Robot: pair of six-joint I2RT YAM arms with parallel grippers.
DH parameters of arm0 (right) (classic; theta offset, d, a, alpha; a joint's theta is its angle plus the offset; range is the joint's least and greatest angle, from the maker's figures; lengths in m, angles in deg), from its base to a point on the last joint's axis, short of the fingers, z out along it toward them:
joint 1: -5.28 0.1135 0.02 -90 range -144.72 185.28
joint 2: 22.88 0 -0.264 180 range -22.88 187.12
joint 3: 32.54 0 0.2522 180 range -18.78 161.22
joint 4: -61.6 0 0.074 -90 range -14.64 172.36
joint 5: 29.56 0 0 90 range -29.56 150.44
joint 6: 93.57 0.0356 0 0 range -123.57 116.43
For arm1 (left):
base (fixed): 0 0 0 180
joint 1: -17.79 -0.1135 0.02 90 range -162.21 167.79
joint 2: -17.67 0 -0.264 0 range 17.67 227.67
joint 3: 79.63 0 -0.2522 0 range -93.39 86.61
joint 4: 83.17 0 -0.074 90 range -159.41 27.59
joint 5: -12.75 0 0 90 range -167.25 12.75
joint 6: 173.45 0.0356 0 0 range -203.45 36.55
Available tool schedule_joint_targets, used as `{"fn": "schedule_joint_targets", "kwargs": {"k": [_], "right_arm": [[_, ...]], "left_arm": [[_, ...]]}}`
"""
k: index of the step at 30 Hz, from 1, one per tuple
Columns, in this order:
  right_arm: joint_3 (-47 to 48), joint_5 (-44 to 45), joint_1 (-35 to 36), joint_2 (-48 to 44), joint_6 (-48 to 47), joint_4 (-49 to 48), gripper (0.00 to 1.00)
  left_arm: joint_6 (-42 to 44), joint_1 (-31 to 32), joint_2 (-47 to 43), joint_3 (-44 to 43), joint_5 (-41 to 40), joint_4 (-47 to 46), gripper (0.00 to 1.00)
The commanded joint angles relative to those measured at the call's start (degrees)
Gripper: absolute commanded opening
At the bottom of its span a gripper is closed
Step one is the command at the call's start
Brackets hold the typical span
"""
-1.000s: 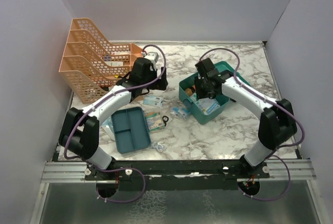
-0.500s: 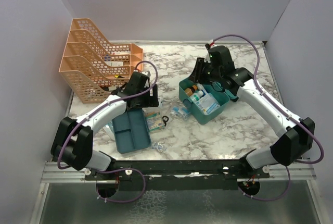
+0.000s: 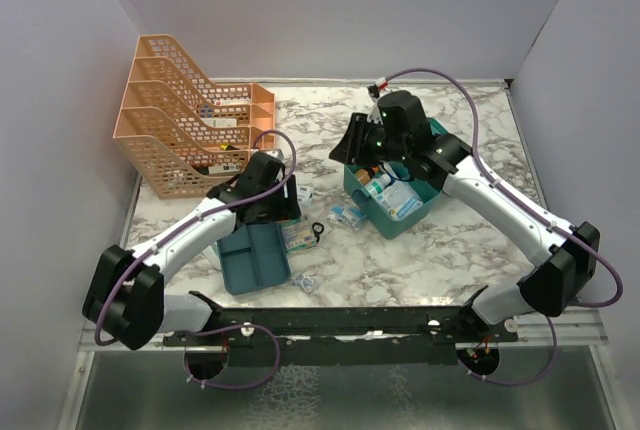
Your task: Organize the medicine kit
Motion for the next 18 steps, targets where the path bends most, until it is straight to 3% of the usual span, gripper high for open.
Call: {"fn": "schedule_joint_targets", "kwargs": {"k": [1, 6, 11, 18], "right_arm": [[-4.96, -1.95, 2.95, -4.02, 0.95, -1.58, 0.35], [-10.24, -1.84, 5.91, -3.67, 4.90, -1.36, 0.36], [-16.89, -5.40, 9.51, -2.65, 7.57, -6.87, 0.44], [-13.10, 1.43, 15.34, 7.63, 9.33, -4.64, 0.45]], "left_arm": [[-4.49, 0.05, -6.92, 3.21, -5.90, -0.50, 0.66], [-10.76, 0.06, -16.47, 8.12, -10.77, -2.33, 0.65], [-11.65, 0.07, -21.50, 9.25, -11.17, -5.36, 0.65], [-12.13, 0.13, -22.81, 8.79, -12.65, -6.52, 0.65]]}}
